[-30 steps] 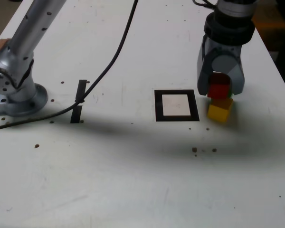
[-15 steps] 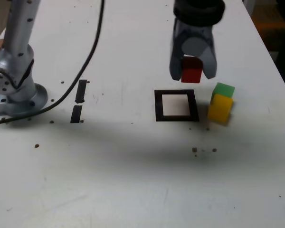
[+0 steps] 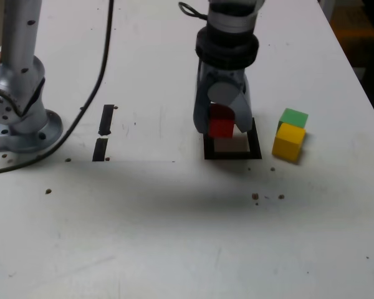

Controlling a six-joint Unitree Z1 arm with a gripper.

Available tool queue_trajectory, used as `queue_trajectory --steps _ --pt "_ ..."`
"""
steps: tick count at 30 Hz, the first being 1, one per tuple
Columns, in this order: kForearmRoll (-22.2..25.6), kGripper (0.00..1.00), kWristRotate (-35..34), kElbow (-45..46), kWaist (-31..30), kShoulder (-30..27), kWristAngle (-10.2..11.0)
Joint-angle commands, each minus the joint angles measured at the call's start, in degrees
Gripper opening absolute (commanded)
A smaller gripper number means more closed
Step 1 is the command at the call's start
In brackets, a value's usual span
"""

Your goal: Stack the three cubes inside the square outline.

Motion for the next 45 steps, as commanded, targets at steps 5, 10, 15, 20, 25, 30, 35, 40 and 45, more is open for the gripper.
queue_trajectory --steps 5,10,15,20,25,30,35,40,45 --pt "-0.9 0.15 -0.3 -0.8 -0.1 1.3 0.3" --pt "-2.1 0.15 -0.3 -1.2 -0.1 2.6 0.5" --pt "-3.5 0.15 -0.4 -1.4 -0.1 4.1 0.6" --pt "-3.8 0.27 -0.5 -1.7 -0.1 4.3 0.4" --pt "-2.7 0.72 -0.1 -2.0 -0.1 4.6 -0.1" --pt "-2.4 0.98 0.4 -2.3 -0.2 4.2 -0.4" --pt "-1.3 1.0 0.0 -3.2 -0.6 0.3 1.1" --pt "7.4 1.0 0.0 -11.4 -1.8 -2.1 3.6" --pt "22.7 1.0 2.1 -29.3 -4.3 2.9 6.5"
